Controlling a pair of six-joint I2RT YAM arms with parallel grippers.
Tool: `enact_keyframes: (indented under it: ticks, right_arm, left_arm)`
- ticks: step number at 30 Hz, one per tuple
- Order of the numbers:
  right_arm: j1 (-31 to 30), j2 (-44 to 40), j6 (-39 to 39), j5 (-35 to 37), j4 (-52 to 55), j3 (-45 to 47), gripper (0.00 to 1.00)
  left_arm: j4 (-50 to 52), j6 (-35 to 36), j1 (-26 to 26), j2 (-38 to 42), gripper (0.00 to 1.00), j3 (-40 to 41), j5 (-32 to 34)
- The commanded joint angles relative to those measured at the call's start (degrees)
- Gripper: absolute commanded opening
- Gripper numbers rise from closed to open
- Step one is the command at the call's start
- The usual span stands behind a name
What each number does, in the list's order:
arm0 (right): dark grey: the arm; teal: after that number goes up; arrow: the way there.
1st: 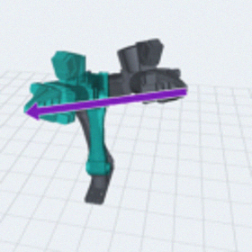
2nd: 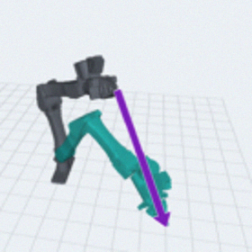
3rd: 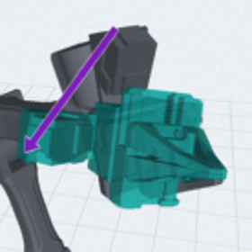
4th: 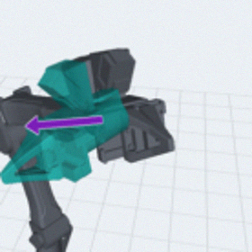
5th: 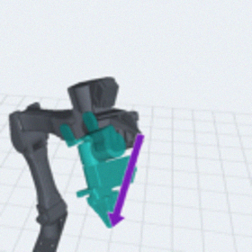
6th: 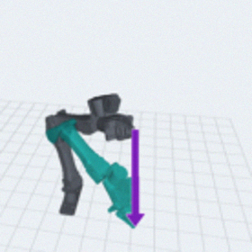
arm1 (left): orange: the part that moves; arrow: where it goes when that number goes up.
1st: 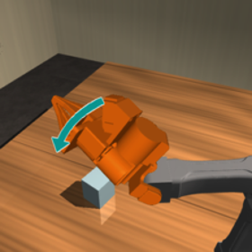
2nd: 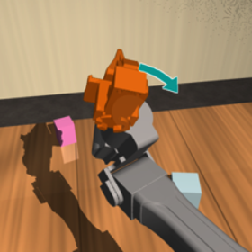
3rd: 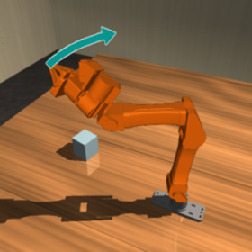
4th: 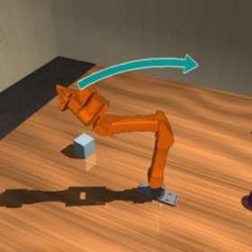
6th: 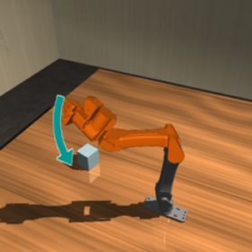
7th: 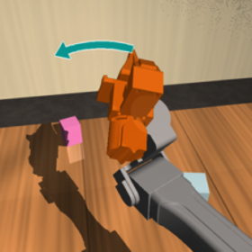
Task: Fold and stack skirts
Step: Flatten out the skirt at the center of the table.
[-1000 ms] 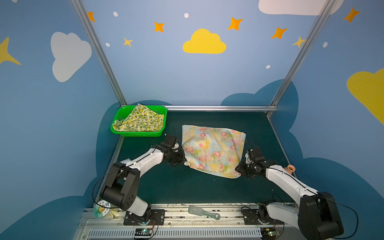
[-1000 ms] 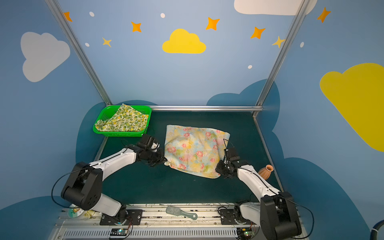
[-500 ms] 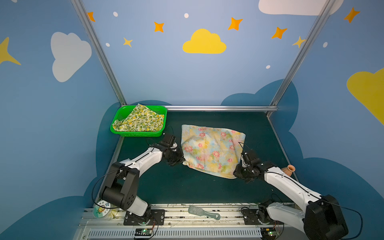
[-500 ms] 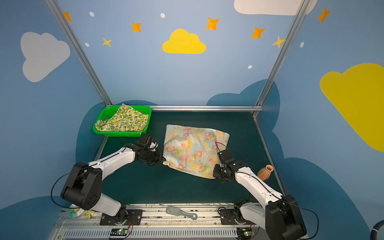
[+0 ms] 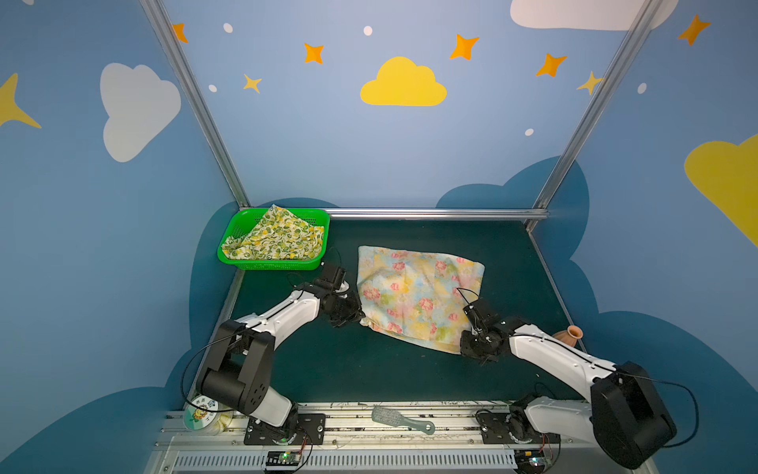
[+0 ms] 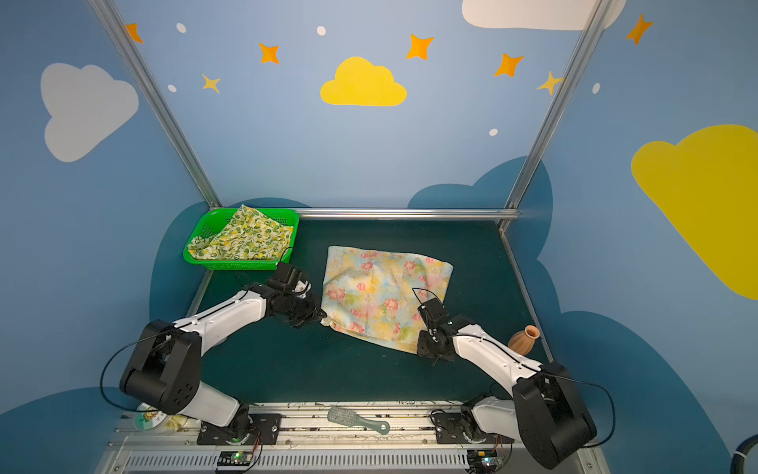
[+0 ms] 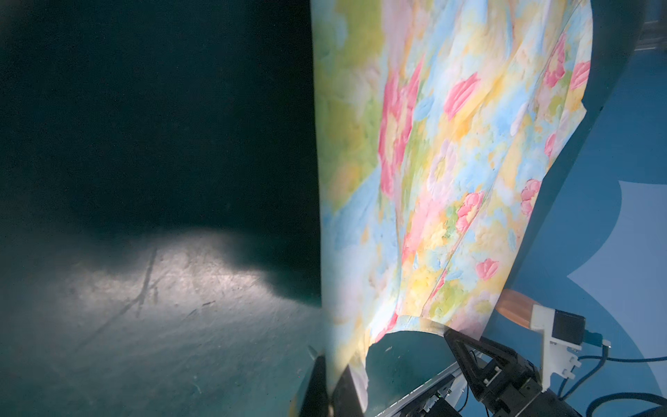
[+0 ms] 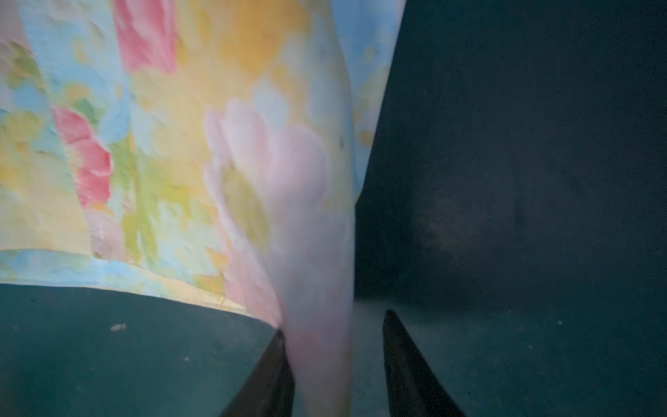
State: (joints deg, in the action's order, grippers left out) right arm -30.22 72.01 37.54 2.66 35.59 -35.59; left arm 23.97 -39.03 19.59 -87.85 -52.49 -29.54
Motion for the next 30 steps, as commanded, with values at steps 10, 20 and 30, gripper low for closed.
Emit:
enact_keyframes:
  ticks: [10, 20, 30]
  right_arm:
    - [-0.62, 4.11, 2.67, 4.99, 3.72, -5.78, 0.37]
    - [-0.41, 5.17, 2.94, 8.73, 4.84, -9.14, 0.0]
    - [4.55, 1.09, -13.03, 15.93, 14.67, -41.74, 0.0]
  left_arm:
    - [1.87, 0.28, -0.7, 1.71, 0.04, -1.4, -0.16]
    - [1.26, -0.96, -1.27, 3.6, 0.04, -2.12, 0.48]
    - [9.26, 2.41, -8.21, 2.49, 0.04, -28.93, 2.43]
